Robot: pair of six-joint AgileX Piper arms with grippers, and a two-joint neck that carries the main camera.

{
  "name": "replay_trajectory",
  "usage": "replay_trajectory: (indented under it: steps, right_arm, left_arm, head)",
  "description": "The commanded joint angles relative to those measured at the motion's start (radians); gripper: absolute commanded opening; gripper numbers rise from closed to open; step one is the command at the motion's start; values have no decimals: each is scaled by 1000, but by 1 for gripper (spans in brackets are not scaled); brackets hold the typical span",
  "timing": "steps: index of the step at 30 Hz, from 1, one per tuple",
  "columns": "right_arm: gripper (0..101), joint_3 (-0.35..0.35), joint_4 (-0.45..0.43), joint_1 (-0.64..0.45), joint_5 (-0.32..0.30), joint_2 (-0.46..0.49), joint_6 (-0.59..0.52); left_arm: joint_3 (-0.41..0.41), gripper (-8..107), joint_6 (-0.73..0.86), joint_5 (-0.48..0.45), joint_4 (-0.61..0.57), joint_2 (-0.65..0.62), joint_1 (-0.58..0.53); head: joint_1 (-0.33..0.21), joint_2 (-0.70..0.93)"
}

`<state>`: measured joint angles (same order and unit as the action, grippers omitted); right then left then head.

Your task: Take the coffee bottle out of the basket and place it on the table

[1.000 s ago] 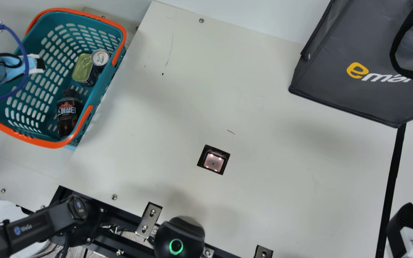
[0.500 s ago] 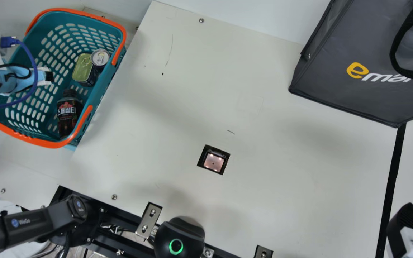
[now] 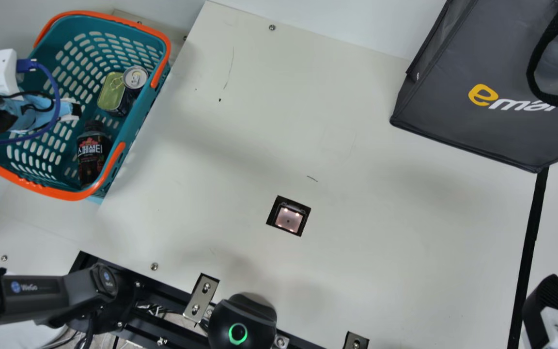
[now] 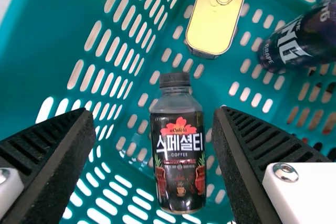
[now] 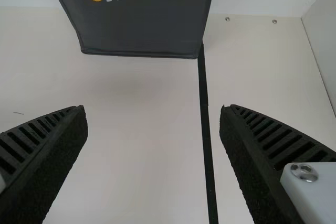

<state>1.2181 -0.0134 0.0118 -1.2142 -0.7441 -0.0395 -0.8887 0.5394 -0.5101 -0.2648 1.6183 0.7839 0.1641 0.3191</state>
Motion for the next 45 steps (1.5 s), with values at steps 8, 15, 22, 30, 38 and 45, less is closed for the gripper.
replay_trajectory:
  steps: [8, 15, 22, 30, 38, 45]
  right_arm:
    - [91, 0, 0, 0, 0, 0, 0]
    - [91, 0, 0, 0, 1, 0, 0]
    - [91, 0, 0, 0, 0, 0, 0]
    - [91, 0, 0, 0, 0, 0, 0]
    - [91, 0, 0, 0, 0, 0, 0]
    - [91, 0, 0, 0, 0, 0, 0]
  left_arm:
    - [8, 90, -20, 53, 24, 57, -18]
    - [17, 90, -59, 102, 50, 103, -36]
    - [13, 90, -120, 164, 86, 172, -56]
    - [0, 90, -208, 222, 139, 248, -81]
    - [-2, 90, -313, 261, 206, 308, -97]
    - [-2, 90, -390, 296, 255, 357, -113]
  head:
    - [-26, 2]
    - [-26, 2]
    - [-26, 2]
    - [-26, 2]
    - [-26, 2]
    - [-26, 2]
